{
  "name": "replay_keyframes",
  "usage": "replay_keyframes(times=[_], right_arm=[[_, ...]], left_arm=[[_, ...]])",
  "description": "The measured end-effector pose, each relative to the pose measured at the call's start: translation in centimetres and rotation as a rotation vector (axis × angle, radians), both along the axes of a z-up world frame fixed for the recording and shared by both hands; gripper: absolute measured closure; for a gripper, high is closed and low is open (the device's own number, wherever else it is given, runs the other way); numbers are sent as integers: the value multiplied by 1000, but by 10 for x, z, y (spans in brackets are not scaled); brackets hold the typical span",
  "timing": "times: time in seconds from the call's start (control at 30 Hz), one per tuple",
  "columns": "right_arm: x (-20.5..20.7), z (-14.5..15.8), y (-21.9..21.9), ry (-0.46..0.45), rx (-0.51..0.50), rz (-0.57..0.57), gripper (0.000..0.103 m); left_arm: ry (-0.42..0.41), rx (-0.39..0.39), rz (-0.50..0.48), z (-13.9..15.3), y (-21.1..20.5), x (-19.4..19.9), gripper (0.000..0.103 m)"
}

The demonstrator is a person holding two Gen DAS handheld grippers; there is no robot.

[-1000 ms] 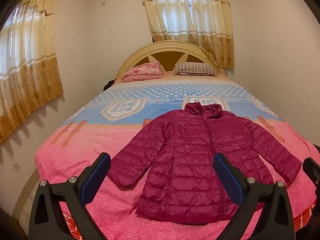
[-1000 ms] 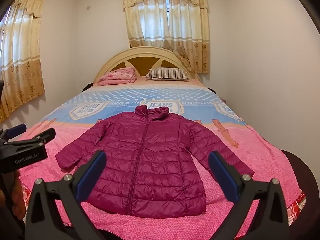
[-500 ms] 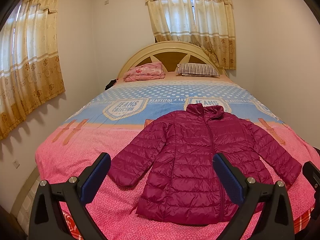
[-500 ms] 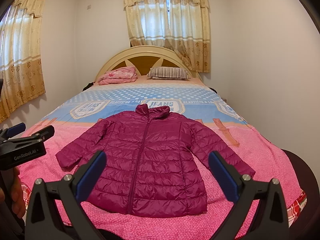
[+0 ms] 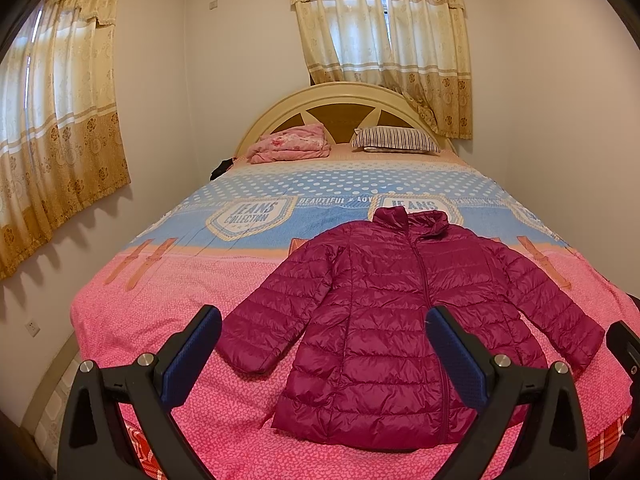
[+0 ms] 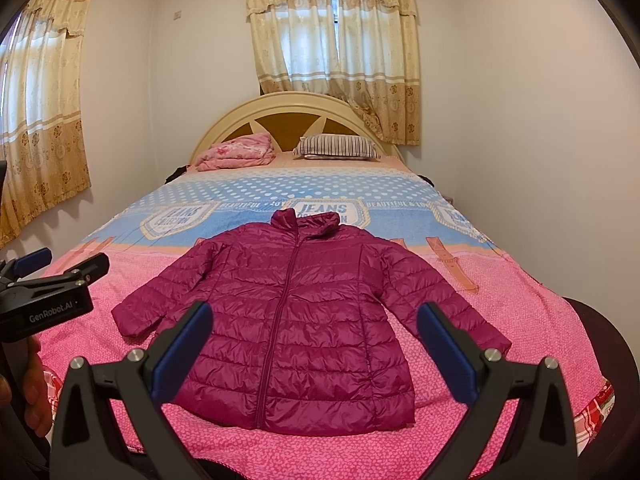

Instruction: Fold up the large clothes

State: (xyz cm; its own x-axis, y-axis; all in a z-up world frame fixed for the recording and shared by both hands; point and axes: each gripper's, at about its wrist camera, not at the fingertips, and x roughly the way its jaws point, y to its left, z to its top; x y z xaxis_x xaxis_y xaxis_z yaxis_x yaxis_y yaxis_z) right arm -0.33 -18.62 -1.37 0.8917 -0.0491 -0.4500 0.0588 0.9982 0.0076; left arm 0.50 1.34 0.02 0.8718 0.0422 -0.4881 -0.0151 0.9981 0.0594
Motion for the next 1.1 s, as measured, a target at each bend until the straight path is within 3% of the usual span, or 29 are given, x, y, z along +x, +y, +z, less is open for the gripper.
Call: replay_keyframes(times=[1.1], right_arm=[[1,0,3,4,5,5,0]], left_arm=[[2,-4,1,-1,-1,-1,1]])
